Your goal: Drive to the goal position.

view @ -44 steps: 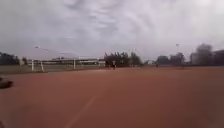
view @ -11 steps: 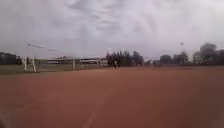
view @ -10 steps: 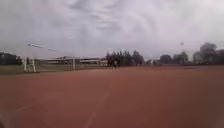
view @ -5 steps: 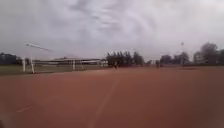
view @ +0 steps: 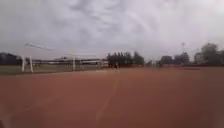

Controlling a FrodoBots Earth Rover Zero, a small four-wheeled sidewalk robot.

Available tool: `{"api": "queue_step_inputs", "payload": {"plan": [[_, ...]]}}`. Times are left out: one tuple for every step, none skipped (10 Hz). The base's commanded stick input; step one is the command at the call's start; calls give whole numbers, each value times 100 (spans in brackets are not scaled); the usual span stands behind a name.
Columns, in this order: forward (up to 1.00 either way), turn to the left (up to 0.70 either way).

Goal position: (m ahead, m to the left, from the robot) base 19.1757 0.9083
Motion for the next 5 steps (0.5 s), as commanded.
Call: {"api": "queue_step_inputs", "payload": {"plan": [[46, 0], [46, 0], [46, 0], [46, 0], [46, 0]]}}
